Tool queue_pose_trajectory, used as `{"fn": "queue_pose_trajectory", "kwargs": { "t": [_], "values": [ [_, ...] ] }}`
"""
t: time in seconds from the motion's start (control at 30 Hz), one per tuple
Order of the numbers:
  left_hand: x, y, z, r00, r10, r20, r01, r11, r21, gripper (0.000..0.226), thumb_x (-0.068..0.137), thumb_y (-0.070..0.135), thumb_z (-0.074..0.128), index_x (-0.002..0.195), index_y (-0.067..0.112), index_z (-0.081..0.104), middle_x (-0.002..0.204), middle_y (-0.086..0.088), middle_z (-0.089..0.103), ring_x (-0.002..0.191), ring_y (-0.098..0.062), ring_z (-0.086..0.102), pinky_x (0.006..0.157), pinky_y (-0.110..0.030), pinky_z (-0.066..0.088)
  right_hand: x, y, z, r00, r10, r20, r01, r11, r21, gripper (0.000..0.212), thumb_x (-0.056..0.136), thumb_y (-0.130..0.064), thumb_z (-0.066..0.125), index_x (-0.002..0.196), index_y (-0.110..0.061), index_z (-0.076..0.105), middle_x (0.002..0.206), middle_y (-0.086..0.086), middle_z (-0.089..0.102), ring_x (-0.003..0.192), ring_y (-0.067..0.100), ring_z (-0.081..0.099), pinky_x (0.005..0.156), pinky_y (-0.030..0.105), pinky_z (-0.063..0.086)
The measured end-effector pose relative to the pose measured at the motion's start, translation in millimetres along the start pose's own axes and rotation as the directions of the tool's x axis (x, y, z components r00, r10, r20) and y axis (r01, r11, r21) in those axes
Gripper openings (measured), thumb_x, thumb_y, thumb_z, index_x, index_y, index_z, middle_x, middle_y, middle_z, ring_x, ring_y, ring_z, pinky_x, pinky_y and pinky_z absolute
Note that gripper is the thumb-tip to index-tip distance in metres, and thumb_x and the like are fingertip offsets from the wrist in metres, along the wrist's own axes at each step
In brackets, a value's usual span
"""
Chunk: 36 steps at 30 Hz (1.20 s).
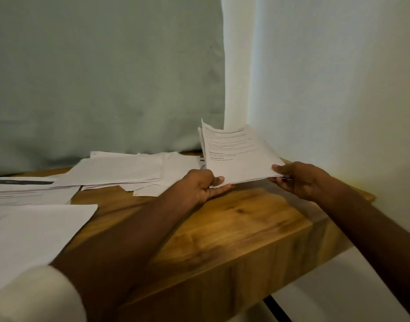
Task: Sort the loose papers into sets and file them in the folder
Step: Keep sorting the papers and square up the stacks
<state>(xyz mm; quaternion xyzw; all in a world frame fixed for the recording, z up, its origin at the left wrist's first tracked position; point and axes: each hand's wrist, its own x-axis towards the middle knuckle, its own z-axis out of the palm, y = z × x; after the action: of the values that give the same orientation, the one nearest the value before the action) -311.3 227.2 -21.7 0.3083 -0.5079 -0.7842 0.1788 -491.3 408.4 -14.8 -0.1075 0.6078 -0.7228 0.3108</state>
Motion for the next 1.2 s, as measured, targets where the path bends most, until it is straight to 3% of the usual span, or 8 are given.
{"fn": "queue_pose_trajectory", "kwargs": {
  "t": [0.13, 0.3, 0.4, 0.53, 0.63, 0.77, 0.97, 1.2],
  "values": [
    [26, -1, 49, 1.0, 0.001, 0.026, -0.002, 0.999, 0.043, 0.059, 0.09, -0.016, 0.063, 0.141, 0.01, 0.052, 0.132, -0.02, 0.06, 0.112, -0.041, 0.067, 0.052, -0.035, 0.061, 32, -3, -25, 0.947, -0.058, -0.315, 0.113, 0.981, 0.16, 0.032, 0.081, 0.001, 0.081, 0.109, 0.004, 0.067, 0.1, 0.02, 0.073, 0.078, 0.031, 0.076, 0.053, 0.03, 0.061],
    [45, -5, 82, 0.996, 0.079, 0.042, -0.089, 0.931, 0.353, 0.066, 0.085, -0.005, 0.076, 0.142, 0.012, 0.047, 0.108, -0.018, 0.069, 0.065, -0.023, 0.075, 0.052, -0.027, 0.06, 61, 2, -42, 0.739, -0.28, -0.613, 0.203, 0.96, -0.193, 0.017, 0.072, -0.011, 0.088, 0.084, -0.009, 0.076, 0.083, 0.01, 0.076, 0.067, 0.025, 0.074, 0.069, 0.044, 0.064],
    [58, -8, 86, 0.982, 0.18, 0.057, -0.187, 0.87, 0.456, 0.06, 0.088, 0.006, 0.079, 0.14, 0.007, 0.049, 0.087, -0.021, 0.076, 0.048, -0.018, 0.067, 0.045, -0.023, 0.055, 85, 6, -42, 0.627, -0.439, -0.643, 0.215, 0.891, -0.399, 0.016, 0.077, -0.009, 0.084, 0.091, -0.012, 0.079, 0.087, 0.012, 0.076, 0.073, 0.031, 0.075, 0.075, 0.049, 0.064],
    [68, -6, 89, 0.981, 0.182, 0.059, -0.188, 0.853, 0.487, 0.049, 0.093, 0.021, 0.075, 0.132, 0.002, 0.052, 0.076, -0.02, 0.076, 0.05, -0.019, 0.067, 0.052, -0.024, 0.056, 99, 0, -41, 0.573, -0.498, -0.651, 0.195, 0.854, -0.482, 0.02, 0.081, -0.007, 0.08, 0.101, -0.006, 0.079, 0.101, 0.016, 0.076, 0.092, 0.035, 0.073, 0.089, 0.046, 0.061],
    [72, -5, 90, 0.982, 0.186, 0.024, -0.177, 0.879, 0.443, 0.043, 0.095, 0.019, 0.072, 0.129, 0.0, 0.054, 0.084, -0.02, 0.077, 0.069, -0.026, 0.074, 0.067, -0.029, 0.06, 103, -4, -37, 0.572, -0.51, -0.643, 0.18, 0.843, -0.508, 0.021, 0.083, -0.007, 0.079, 0.104, -0.006, 0.078, 0.107, 0.017, 0.075, 0.1, 0.036, 0.071, 0.091, 0.042, 0.058],
    [84, -8, 91, 0.974, 0.224, -0.021, -0.195, 0.887, 0.419, 0.034, 0.094, 0.008, 0.073, 0.122, 0.001, 0.055, 0.092, -0.022, 0.076, 0.084, -0.03, 0.078, 0.068, -0.031, 0.063, 114, -7, -33, 0.599, -0.514, -0.614, 0.183, 0.834, -0.521, 0.023, 0.082, -0.006, 0.077, 0.106, -0.007, 0.078, 0.11, 0.017, 0.075, 0.103, 0.035, 0.071, 0.092, 0.039, 0.057],
    [97, -3, 93, 0.969, 0.238, -0.058, -0.185, 0.865, 0.467, 0.03, 0.09, 0.006, 0.076, 0.083, 0.01, 0.047, 0.09, -0.019, 0.076, 0.07, -0.026, 0.077, 0.056, -0.027, 0.06, 123, -7, -38, 0.607, -0.516, -0.605, 0.198, 0.835, -0.514, 0.025, 0.083, -0.001, 0.067, 0.104, -0.008, 0.079, 0.11, 0.017, 0.074, 0.105, 0.035, 0.069, 0.093, 0.039, 0.057],
    [109, -9, 91, 0.939, 0.342, -0.032, -0.228, 0.691, 0.686, 0.034, 0.082, 0.027, 0.085, 0.104, 0.009, 0.066, 0.086, -0.006, 0.077, 0.072, -0.018, 0.077, 0.07, -0.032, 0.065, 119, -9, -37, 0.522, -0.534, -0.665, 0.196, 0.834, -0.515, 0.023, 0.092, 0.0, 0.064, 0.112, 0.002, 0.073, 0.118, 0.022, 0.071, 0.112, 0.038, 0.067, 0.093, 0.041, 0.054]
  ]
}}
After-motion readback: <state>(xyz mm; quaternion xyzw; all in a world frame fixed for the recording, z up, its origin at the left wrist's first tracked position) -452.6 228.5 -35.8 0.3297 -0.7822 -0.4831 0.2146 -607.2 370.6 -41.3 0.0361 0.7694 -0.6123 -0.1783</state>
